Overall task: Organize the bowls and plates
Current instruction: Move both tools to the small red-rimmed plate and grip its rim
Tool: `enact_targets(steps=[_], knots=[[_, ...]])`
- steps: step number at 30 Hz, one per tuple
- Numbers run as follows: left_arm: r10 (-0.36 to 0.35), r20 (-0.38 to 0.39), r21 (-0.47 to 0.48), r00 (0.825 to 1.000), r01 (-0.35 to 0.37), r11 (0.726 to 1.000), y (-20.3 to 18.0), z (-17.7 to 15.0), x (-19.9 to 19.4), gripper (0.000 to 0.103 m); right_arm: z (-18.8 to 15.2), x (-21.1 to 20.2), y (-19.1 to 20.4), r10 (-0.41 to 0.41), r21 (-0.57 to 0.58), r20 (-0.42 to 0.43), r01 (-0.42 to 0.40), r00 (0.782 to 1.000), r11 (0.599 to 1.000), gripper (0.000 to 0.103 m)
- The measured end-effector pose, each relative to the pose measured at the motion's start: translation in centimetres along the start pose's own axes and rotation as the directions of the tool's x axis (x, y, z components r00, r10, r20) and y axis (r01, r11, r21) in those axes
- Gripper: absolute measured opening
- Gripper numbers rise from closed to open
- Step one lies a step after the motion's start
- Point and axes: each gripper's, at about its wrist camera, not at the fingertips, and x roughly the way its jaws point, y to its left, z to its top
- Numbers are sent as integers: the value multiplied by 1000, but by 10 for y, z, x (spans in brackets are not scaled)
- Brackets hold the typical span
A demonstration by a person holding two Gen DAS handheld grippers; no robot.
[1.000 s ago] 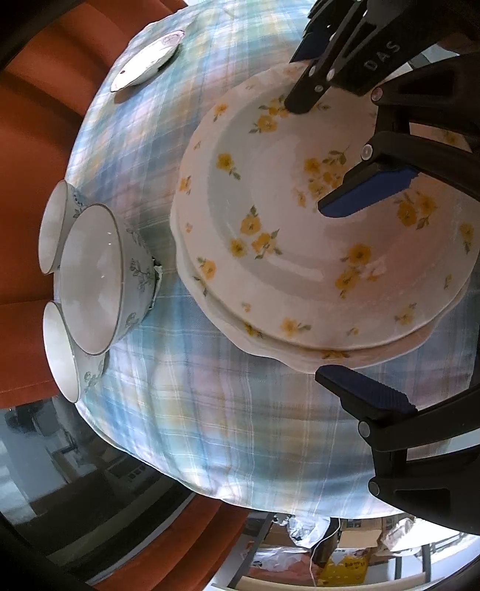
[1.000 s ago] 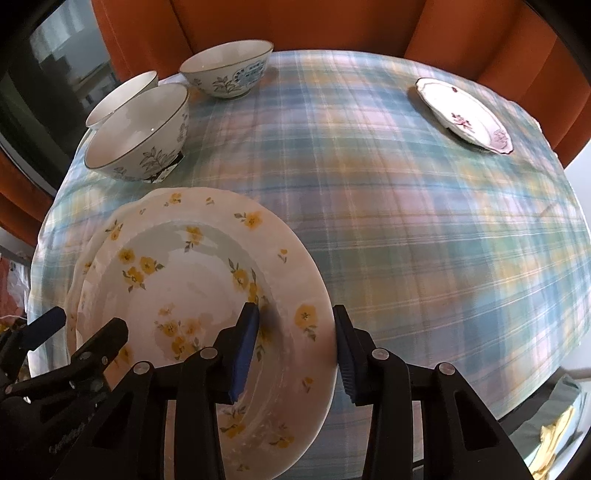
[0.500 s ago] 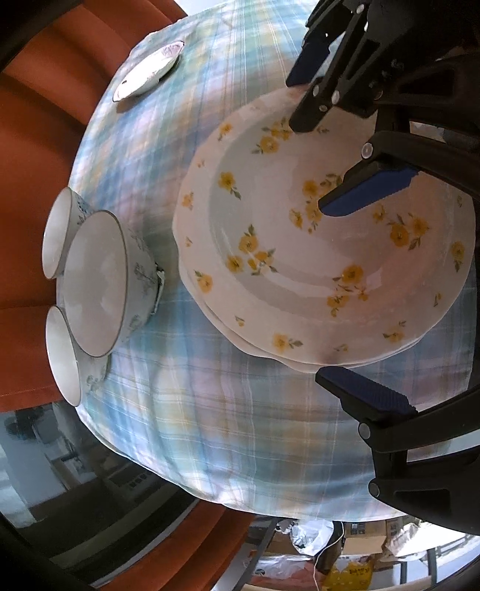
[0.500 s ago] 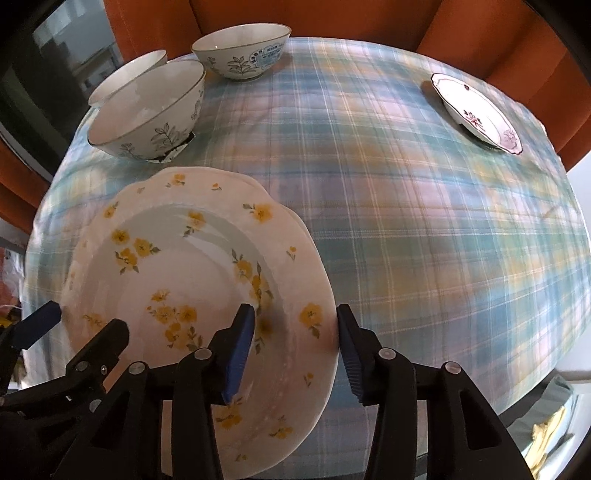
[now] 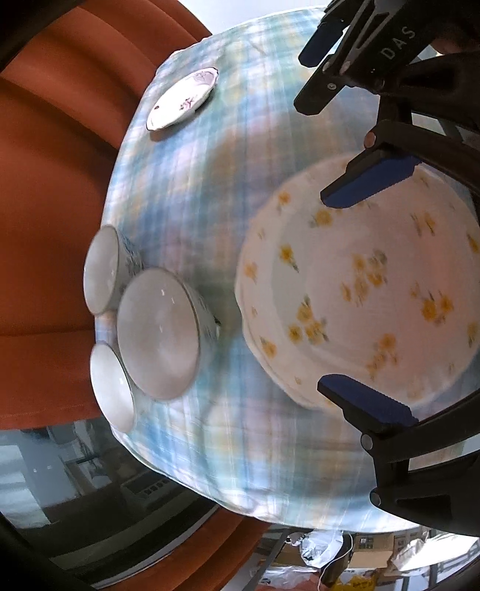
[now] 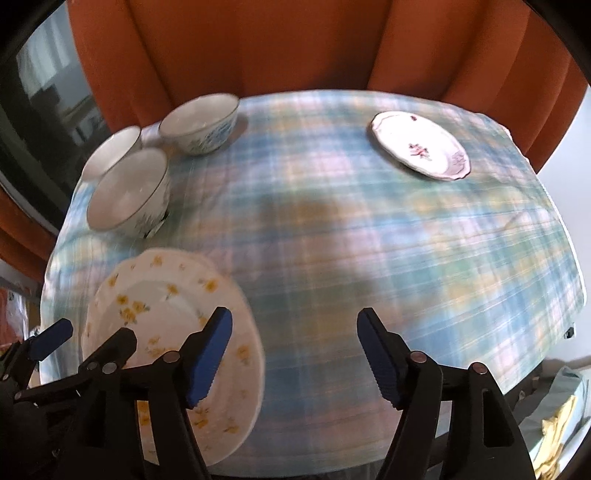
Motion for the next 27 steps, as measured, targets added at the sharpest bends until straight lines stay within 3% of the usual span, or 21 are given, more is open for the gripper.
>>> enact_targets(steps=[13, 27], knots=[[35, 16, -8, 999, -34, 999, -113, 34, 18, 95, 42, 13, -116, 67, 23, 14, -67, 998, 997, 76], [76, 47, -74, 996, -72, 995, -216, 86, 56, 95, 118, 47, -227, 96, -26, 39, -95, 995, 995, 76]])
